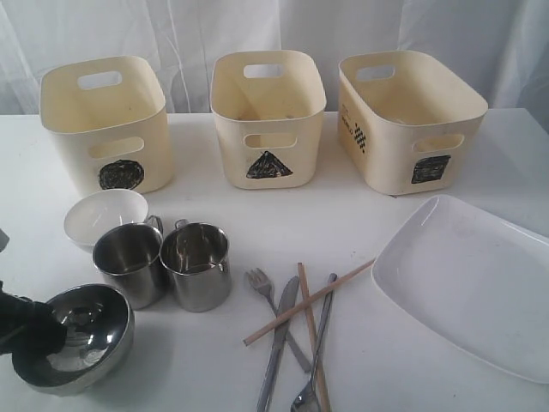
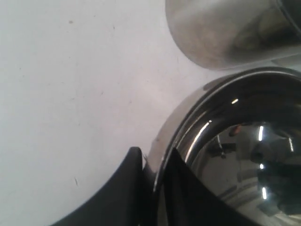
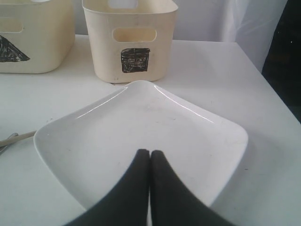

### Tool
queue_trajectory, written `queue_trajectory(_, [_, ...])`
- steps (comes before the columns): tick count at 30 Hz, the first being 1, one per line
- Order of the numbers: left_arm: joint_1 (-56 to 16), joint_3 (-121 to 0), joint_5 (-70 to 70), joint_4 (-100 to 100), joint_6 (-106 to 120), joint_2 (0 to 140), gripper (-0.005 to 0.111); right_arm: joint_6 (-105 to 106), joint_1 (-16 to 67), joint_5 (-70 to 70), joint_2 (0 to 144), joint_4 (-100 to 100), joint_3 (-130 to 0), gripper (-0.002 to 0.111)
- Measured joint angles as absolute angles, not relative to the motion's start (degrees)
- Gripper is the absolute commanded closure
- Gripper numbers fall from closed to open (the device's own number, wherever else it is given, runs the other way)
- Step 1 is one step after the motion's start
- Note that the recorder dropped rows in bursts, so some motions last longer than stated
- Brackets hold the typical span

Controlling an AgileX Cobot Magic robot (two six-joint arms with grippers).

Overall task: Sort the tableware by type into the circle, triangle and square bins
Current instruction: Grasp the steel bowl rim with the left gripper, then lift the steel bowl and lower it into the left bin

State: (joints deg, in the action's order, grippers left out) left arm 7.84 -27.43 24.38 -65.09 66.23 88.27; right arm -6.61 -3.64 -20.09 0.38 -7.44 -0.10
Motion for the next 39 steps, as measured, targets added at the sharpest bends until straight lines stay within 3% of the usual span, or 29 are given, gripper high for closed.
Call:
queue_trajectory(9, [7.84,-29.08,26.79,-64.71,60.76,80.37,0.107,-6.61,-3.64,-20.09,0.38,-7.44,-0.1,0.108])
queue_trajectory(17, [7.84,-42.56,29.09,-65.65,53.61,66.63,0.107,-6.61,-3.64,-20.09,0.38,-7.44,-0.1,0.108])
queue_trajectory(25, [7.84,-56.71,11.24,-80.67,62.0,61.2,0.107,-6.61,-3.64,-20.09,0.38,-7.44,-0.1,0.108])
queue_trajectory(31, [7.94,-65.89,11.34,-89.02,67.74,74.69,0.107,-6.61,-3.64,-20.09,0.38,-7.44,-0.1,0.108])
queue_trajectory(39, [5.49,-94.38,12.3,-86.45,71.0,107.03,0.107,-6.61,-3.64,-20.09,0.38,-7.44,-0.1,0.108])
